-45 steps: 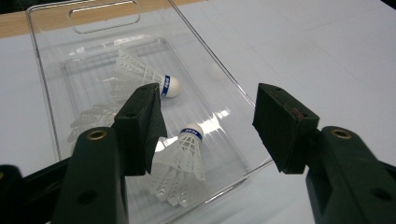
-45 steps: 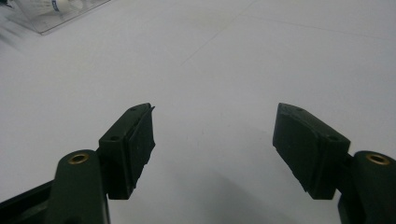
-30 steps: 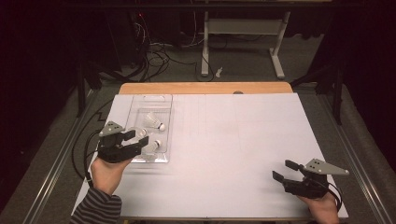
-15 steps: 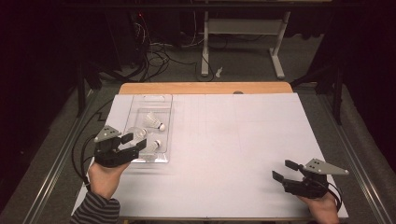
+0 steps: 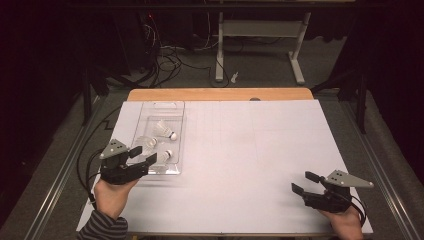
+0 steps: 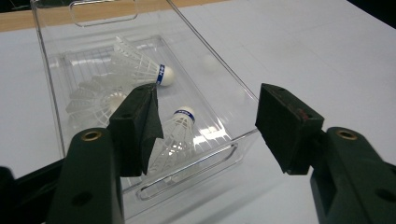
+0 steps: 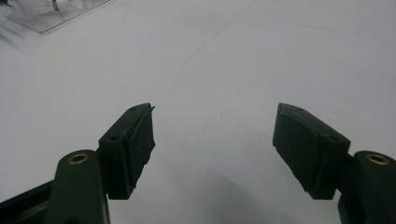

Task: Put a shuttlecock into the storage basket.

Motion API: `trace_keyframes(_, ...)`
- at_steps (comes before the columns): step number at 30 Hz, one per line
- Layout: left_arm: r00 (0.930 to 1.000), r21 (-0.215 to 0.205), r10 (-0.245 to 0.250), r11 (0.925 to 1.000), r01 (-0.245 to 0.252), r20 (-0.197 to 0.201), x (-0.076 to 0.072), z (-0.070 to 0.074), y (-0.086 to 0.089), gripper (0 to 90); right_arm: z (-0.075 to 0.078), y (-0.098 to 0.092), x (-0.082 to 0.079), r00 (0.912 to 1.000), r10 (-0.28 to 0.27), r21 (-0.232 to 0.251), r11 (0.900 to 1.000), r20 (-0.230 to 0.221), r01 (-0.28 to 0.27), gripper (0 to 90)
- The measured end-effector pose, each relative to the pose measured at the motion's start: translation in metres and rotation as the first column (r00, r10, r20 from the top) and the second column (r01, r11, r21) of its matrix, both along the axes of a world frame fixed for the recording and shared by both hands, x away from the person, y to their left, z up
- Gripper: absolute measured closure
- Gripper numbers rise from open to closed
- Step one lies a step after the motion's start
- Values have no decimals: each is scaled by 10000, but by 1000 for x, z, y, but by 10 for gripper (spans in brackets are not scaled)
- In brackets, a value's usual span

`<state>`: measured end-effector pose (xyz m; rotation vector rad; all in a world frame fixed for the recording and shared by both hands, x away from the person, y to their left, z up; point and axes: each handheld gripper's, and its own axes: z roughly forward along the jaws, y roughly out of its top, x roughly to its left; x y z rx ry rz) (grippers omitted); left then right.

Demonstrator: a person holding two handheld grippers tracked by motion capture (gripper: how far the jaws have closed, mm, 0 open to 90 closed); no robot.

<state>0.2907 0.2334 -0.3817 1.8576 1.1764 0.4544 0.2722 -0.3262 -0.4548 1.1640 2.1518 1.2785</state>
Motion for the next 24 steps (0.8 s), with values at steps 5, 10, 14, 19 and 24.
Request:
trace_keyframes(5,10000,-56,-23,10000,23,28,-3,-2,0,402,0,0,0,10000,-1,3,10000,-4,1,299)
trace_keyframes(10,10000,-92,-21,10000,21,37,-5,-4,0,401,0,0,0,10000,4,2,10000,-4,-4,299)
trace_keyframes(14,10000,-138,9,9999,-9,34,-7,-6,1,400,0,0,0,10000,-2,5,10000,-1,2,299)
trace_keyframes(19,10000,-188,12,9998,-12,44,-9,-8,1,400,0,0,0,10000,0,4,10000,-1,0,299)
trace_keyframes(24,10000,-288,69,9996,-68,58,-12,-11,2,400,0,0,0,10000,-2,5,10000,-1,2,299)
